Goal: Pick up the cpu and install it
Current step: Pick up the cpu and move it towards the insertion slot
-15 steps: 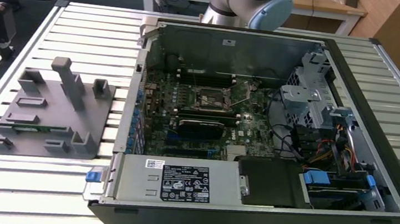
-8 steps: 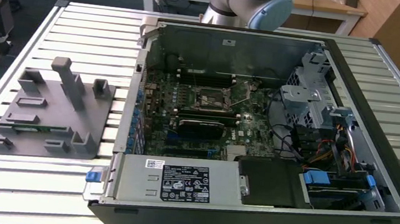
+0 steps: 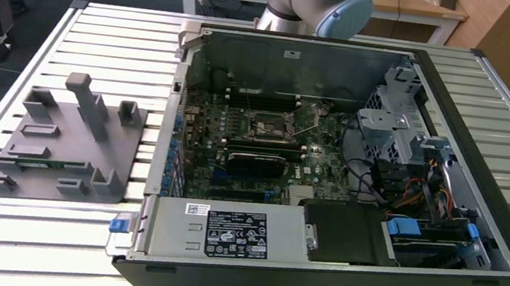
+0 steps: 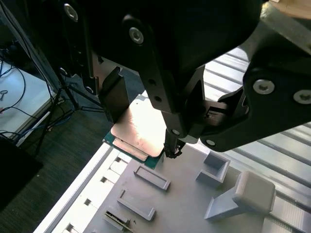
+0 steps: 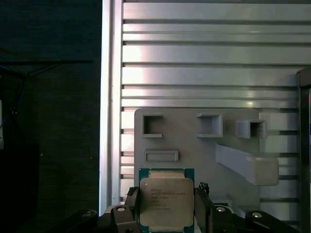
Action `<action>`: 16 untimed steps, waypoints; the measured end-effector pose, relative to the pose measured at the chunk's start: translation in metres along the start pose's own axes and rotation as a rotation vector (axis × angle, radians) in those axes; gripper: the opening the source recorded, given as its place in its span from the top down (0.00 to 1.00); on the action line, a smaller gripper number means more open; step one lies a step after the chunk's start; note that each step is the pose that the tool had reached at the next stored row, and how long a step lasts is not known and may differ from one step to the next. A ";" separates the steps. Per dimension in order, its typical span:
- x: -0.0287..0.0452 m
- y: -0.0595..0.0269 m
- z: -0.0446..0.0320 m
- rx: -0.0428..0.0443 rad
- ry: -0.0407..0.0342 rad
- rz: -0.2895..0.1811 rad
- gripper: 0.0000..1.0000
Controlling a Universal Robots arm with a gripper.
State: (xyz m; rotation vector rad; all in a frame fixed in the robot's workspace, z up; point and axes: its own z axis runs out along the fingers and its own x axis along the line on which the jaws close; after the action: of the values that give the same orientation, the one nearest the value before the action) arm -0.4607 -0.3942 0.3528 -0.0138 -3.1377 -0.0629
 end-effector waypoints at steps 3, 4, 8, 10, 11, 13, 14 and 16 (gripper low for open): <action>0.0000 0.0013 -0.0043 -0.0001 -0.0001 0.000 0.46; 0.0000 0.0017 -0.0058 -0.0001 -0.0001 0.000 0.46; 0.0001 0.0037 -0.0112 0.0000 0.0000 0.000 0.46; 0.0001 0.0045 -0.0137 -0.0001 -0.0001 0.000 0.46; 0.0001 0.0051 -0.0151 0.0000 0.0000 0.000 0.46; 0.0001 0.0060 -0.0176 0.0000 0.0000 0.000 0.46; 0.0001 0.0064 -0.0188 0.0000 0.0000 0.000 0.46; 0.0001 0.0074 -0.0205 -0.0001 -0.0001 0.000 0.46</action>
State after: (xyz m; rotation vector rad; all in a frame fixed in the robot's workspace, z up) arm -0.4607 -0.3876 0.3737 -0.0138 -3.1377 -0.0630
